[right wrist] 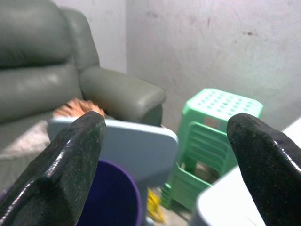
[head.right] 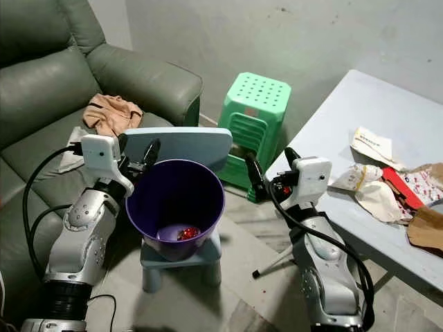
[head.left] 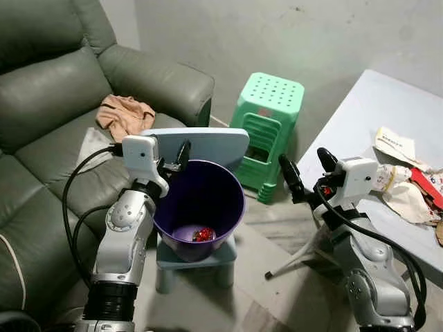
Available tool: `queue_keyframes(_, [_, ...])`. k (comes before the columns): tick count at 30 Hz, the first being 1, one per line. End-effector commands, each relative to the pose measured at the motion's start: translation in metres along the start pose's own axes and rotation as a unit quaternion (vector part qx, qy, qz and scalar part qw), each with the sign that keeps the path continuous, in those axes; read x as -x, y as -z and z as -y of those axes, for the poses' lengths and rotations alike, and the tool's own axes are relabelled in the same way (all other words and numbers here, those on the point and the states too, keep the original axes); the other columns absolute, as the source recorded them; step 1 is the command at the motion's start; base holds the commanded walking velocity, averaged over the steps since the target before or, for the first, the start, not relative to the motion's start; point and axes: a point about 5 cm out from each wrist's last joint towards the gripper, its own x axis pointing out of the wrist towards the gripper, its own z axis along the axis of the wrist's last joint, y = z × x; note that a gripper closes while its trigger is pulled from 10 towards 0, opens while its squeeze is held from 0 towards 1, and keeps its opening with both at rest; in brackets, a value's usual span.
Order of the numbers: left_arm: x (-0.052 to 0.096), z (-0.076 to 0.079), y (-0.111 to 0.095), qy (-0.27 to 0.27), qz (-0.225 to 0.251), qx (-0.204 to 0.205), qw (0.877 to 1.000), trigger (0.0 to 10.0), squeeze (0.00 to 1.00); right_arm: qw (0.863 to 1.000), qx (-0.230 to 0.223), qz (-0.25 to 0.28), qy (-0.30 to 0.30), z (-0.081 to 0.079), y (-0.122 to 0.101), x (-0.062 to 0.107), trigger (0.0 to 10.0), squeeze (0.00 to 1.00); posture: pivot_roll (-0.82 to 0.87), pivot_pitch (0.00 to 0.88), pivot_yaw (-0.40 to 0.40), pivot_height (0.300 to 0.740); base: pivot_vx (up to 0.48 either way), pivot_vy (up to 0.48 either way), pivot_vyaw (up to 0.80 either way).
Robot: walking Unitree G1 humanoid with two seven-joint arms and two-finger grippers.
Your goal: Picking trash to rubbish bin
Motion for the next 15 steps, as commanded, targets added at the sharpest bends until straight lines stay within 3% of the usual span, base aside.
queue_keyframes(1, [0.0026, 0.0023, -0.0006, -0.002, -0.004, -0.001, 1.000, 10.0, 0.00, 1.000, -0.006, 0.001, 0.002, 0.0018, 0.0015, 0.0000, 10.0, 0.00, 0.09, 0.043, -0.109, 0.740, 0.000, 0.000, 0.00])
queue_keyframes(4, [0.0027, 0.0027, 0.0002, -0.005, -0.008, -0.003, 1.000, 10.0, 0.00, 1.000, 0.008, -0.002, 0.006, 0.0021, 0.0032, -0.0011, 10.0, 0.00, 0.09, 0.042, -0.112, 0.740, 0.000, 0.000, -0.18])
queue_keyframes(15, [0.0030, 0.0031, -0.0024, -0.014, -0.009, -0.010, 1.000, 10.0, 0.00, 1.000, 0.006, -0.003, 0.002, 0.0020, 0.0060, -0.0042, 10.0, 0.00, 0.09, 0.046, -0.119, 0.740, 0.000, 0.000, -0.68])
